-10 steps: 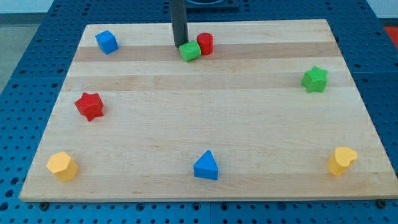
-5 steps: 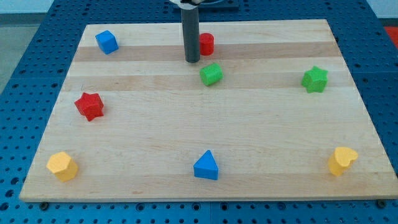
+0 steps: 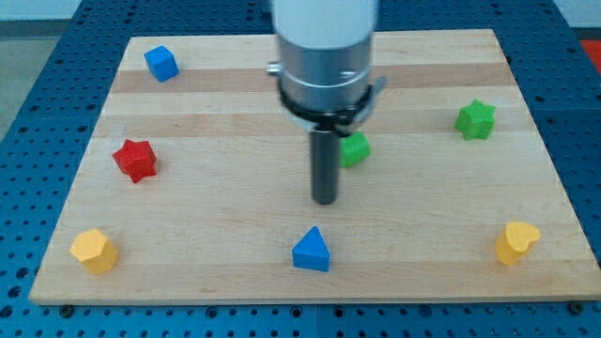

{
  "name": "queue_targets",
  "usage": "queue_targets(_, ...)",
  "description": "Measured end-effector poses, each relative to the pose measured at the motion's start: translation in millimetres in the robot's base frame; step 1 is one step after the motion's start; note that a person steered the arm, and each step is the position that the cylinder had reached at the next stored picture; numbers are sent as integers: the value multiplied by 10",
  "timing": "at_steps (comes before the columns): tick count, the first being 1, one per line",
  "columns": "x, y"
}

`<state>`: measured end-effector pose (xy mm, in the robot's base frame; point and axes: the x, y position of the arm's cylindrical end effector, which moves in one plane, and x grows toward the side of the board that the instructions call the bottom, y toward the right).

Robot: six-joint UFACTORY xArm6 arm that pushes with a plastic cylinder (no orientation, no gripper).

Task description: Move the green circle diagonal to the blue triangle

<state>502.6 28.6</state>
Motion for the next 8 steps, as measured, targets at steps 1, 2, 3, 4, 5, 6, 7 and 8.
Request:
queue_targets(1,-305,347)
queue_targets(2,-305,360)
queue_targets(3,-295,359)
queue_targets(4,-255,178)
queue_targets(5,-255,19)
queue_targets(6,-264,-41)
queue_targets(7,-314,116)
queue_targets(8,-314,215)
